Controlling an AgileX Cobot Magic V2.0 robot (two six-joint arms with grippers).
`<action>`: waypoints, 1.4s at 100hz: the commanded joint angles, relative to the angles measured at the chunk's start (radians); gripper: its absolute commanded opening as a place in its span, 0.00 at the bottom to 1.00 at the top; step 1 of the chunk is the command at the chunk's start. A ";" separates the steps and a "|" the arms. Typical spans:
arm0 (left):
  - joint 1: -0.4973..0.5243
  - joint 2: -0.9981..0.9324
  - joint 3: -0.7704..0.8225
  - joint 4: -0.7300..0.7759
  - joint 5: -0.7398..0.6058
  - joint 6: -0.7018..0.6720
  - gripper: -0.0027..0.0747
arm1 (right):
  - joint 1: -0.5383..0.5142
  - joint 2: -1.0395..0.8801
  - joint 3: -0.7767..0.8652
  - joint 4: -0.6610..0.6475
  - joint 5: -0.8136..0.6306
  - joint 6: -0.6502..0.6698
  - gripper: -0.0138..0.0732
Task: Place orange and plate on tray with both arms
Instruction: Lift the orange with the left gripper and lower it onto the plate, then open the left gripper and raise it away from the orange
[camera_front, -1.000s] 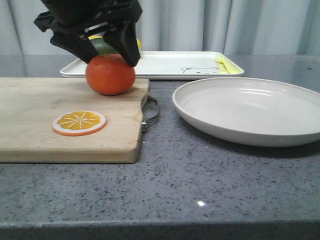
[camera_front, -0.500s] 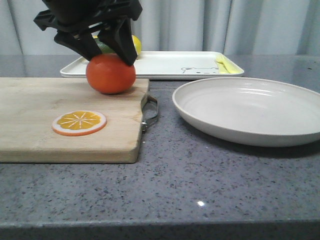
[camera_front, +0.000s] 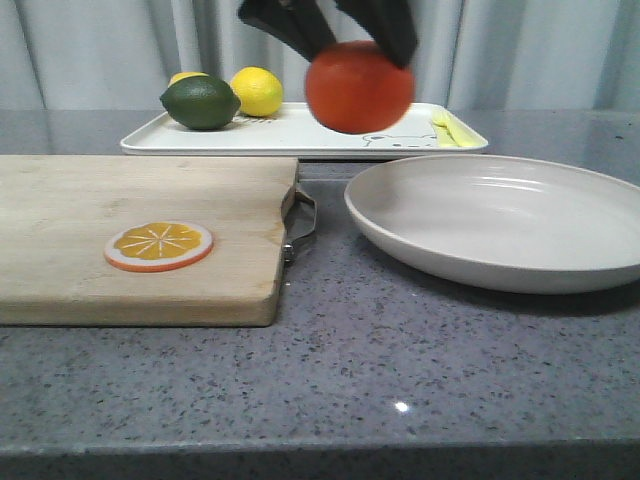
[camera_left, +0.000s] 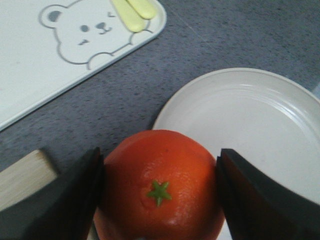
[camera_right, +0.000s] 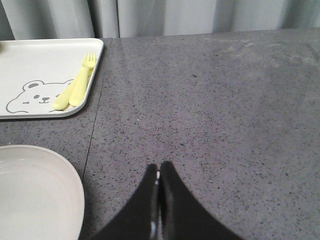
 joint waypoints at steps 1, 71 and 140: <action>-0.044 -0.011 -0.055 -0.018 -0.051 0.005 0.33 | 0.003 0.007 -0.040 0.000 -0.076 0.000 0.09; -0.154 0.106 -0.085 -0.020 -0.114 0.005 0.49 | 0.003 0.007 -0.040 0.000 -0.075 0.000 0.09; -0.142 0.021 -0.122 -0.016 -0.092 0.005 0.67 | 0.003 0.007 -0.040 0.000 -0.030 0.000 0.09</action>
